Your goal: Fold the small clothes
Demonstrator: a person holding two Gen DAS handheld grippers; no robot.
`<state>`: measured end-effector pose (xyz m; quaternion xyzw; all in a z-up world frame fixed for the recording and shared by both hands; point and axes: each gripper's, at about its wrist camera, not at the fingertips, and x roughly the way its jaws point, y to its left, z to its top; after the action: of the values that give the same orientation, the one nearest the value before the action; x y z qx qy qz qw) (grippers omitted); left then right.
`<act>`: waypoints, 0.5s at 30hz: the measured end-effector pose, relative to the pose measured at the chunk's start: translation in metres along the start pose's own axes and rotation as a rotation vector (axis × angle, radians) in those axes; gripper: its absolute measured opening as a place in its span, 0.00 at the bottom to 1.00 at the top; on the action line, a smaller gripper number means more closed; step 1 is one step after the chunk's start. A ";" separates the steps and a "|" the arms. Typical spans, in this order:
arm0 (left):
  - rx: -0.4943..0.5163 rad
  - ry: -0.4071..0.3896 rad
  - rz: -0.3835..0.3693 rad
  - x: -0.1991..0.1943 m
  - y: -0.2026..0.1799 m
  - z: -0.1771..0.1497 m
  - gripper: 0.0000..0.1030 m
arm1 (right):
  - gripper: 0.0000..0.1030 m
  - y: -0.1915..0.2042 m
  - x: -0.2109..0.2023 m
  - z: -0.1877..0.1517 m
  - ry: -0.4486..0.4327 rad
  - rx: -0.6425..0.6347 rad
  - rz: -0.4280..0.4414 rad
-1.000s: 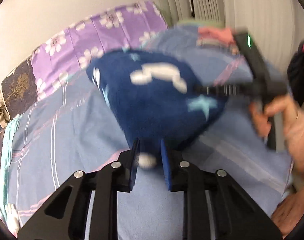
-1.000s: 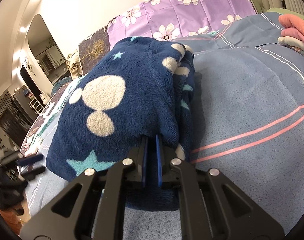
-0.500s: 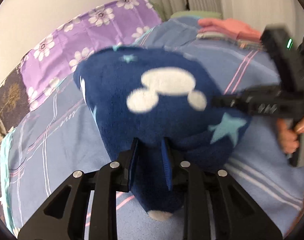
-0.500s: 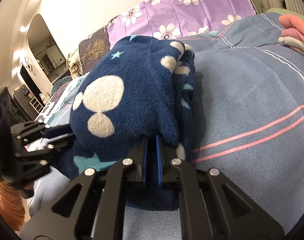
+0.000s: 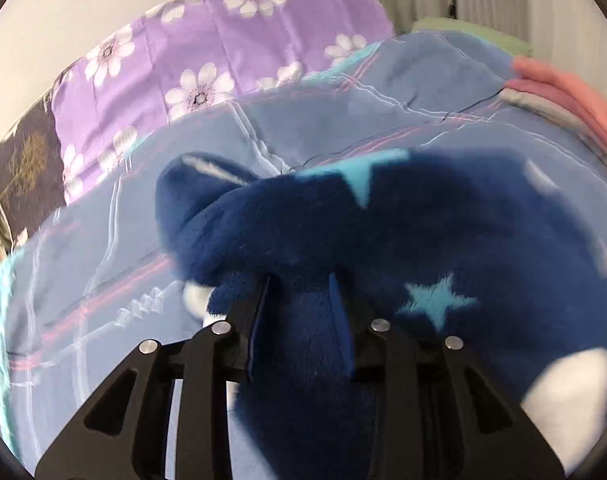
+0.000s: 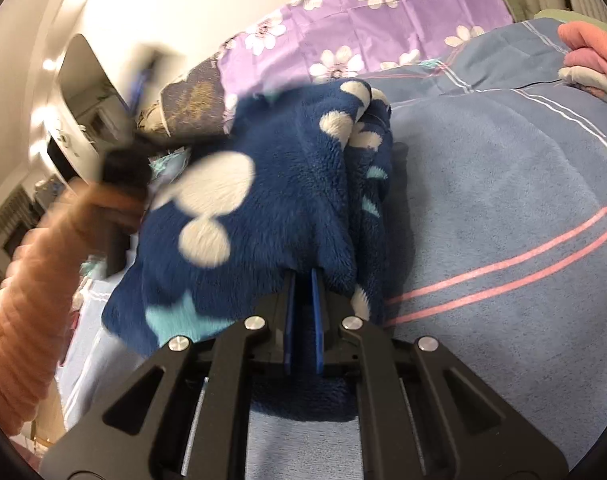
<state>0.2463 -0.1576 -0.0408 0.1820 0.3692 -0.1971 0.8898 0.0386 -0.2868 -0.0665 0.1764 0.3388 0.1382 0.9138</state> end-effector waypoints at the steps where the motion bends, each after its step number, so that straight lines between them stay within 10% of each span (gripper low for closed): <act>1: -0.017 -0.004 -0.007 -0.003 0.000 0.002 0.30 | 0.06 0.000 0.001 0.000 0.003 0.000 -0.006; 9: -0.026 -0.070 -0.075 -0.035 0.017 0.016 0.32 | 0.06 -0.003 0.001 0.000 0.011 0.008 0.008; 15: -0.084 -0.046 0.022 -0.014 0.050 0.043 0.30 | 0.06 -0.002 0.003 0.002 0.015 0.011 0.011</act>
<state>0.2863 -0.1322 0.0067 0.1438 0.3545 -0.1758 0.9070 0.0420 -0.2880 -0.0679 0.1822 0.3455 0.1427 0.9094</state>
